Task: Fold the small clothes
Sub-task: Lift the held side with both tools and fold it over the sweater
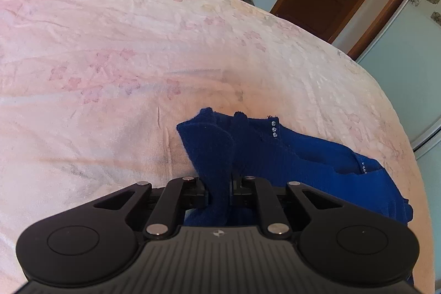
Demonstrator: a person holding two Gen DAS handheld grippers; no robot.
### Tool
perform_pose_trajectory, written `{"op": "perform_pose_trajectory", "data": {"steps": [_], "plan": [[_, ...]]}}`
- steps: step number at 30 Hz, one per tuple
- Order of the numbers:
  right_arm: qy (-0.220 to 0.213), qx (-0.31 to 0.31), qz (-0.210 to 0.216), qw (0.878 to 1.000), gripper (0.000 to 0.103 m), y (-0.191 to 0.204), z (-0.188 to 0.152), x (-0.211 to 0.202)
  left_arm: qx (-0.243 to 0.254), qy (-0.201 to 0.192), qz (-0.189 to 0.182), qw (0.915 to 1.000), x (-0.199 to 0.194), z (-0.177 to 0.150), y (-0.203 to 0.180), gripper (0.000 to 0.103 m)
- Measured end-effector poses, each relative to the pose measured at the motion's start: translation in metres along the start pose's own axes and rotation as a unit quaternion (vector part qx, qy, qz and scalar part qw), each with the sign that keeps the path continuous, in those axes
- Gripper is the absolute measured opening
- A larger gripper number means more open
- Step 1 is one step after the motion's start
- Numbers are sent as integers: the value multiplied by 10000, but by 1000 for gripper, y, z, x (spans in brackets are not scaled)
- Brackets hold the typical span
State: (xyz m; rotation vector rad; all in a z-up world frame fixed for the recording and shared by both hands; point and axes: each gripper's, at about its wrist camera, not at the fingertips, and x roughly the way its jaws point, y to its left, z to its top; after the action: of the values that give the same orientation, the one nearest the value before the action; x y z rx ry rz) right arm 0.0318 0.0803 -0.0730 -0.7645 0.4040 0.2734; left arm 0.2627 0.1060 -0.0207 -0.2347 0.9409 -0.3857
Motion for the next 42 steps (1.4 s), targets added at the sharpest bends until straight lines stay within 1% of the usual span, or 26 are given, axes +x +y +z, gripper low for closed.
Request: {"op": "perform_pose_trajectory", "data": {"steps": [2,6,9,12,16,18,26,34,42], "plan": [[-72,246,88,9996,10,-11,0,-9,97,-66,148,9998,-6,1,-9,11],[-242,562,14,9981,9,-30,-4,-28,241,-198,358,9989,-19,4,-28,10],[-303,828,12,9961,8,-45,-10,-38,404,-257,587,9971,-25,5,-45,10],[-337,1068,35,9937,7,-55,-18,-47,572,-284,886,9940,-27,5,-61,10],[-337,1326,61,9906,7,-64,-26,-58,805,-346,1187,9890,-29,2,-81,10],[-325,1454,82,9888,7,-80,-28,-55,910,-373,1303,9866,-29,1,-90,10],[-307,1990,124,9794,6,-97,-45,-69,1122,-491,1400,9825,-36,0,-122,10],[-346,2355,3,9712,5,-108,-62,-81,1270,-534,1499,9791,-37,0,-153,10],[-308,2670,-69,9632,4,-120,-83,-96,1491,-542,1452,9766,-30,-3,-189,10]]}}
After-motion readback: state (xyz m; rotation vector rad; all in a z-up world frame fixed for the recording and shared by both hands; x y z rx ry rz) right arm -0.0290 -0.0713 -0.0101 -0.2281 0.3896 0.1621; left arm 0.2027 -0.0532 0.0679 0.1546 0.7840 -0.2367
